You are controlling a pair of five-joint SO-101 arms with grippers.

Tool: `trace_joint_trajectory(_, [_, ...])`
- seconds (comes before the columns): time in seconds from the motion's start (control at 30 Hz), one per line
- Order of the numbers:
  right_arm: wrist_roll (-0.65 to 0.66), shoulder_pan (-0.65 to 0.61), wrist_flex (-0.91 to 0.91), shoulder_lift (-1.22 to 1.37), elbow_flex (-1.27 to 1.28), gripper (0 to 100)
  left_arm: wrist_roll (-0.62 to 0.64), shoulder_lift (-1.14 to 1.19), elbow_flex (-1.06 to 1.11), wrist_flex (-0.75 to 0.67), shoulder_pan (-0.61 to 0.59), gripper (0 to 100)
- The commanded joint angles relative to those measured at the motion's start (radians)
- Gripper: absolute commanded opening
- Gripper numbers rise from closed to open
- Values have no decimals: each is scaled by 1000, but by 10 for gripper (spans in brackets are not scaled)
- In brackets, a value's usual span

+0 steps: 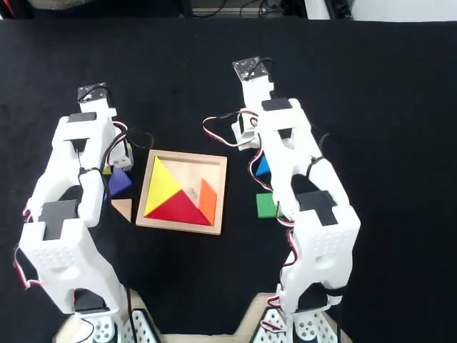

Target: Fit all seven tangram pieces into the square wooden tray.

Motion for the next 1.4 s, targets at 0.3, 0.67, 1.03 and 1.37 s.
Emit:
trace_joint_trajectory(0.3, [11, -9, -14, -50, -5, 169, -184, -181, -194, 201, -31, 329])
trace_joint_trajectory(0.67, [11, -11, -12, -50, -5, 169, -281, -112, 16, 46, -42, 314])
trace_joint_trajectory(1.03, [12, -12, -14, -50, -5, 169, -379, -109, 104, -11, -73, 314])
trace_joint_trajectory(1.37, [12, -12, -14, -50, -5, 169, -456, -107, 113, -29, -74, 313])
